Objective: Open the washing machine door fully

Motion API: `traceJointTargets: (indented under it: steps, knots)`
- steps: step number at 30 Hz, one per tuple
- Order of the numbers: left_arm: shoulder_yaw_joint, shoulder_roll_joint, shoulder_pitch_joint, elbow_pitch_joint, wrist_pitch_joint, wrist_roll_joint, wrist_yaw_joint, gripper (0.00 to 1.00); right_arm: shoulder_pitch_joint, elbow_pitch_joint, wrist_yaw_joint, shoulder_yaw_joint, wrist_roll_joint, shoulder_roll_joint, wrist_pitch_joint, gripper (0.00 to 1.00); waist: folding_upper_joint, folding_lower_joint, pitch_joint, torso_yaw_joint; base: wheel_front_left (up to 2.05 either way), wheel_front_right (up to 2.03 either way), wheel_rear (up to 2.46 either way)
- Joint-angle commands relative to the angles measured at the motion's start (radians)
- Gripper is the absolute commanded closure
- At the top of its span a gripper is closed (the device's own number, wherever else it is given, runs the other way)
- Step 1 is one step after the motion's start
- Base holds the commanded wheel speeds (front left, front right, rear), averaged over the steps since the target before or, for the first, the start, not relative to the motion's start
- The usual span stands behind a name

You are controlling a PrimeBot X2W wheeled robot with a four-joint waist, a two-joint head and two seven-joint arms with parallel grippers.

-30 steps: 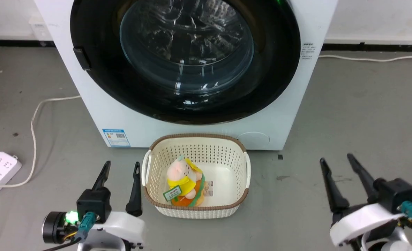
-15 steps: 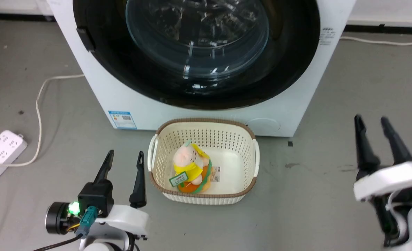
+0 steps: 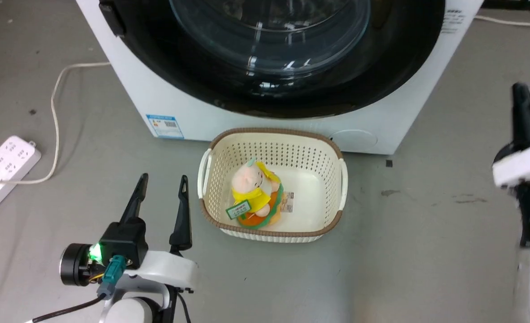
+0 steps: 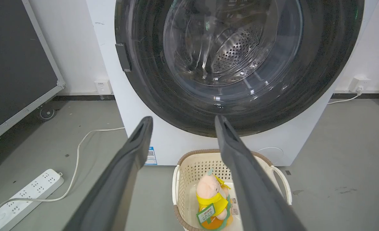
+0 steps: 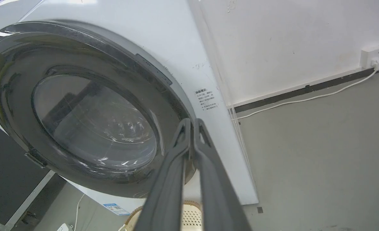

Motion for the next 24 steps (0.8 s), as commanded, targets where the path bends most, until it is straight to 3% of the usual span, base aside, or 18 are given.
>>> traceJointTargets:
  steps: [1,24]
  knots:
    - [-0.003,0.001,-0.014,-0.007,-0.011,-0.005,0.005,0.0,-0.044,0.014,0.0,-0.016,0.014,0.003,0.011,1.0,-0.0001,0.0,0.011,0.009,0.0,0.0,0.0]
    - [-0.029,0.001,-0.059,-0.017,-0.059,-0.032,0.024,0.0,-0.495,0.281,0.0,-0.286,0.033,-0.013,0.339,1.0,-0.0001,0.0,0.128,0.086,0.0,0.0,0.0]
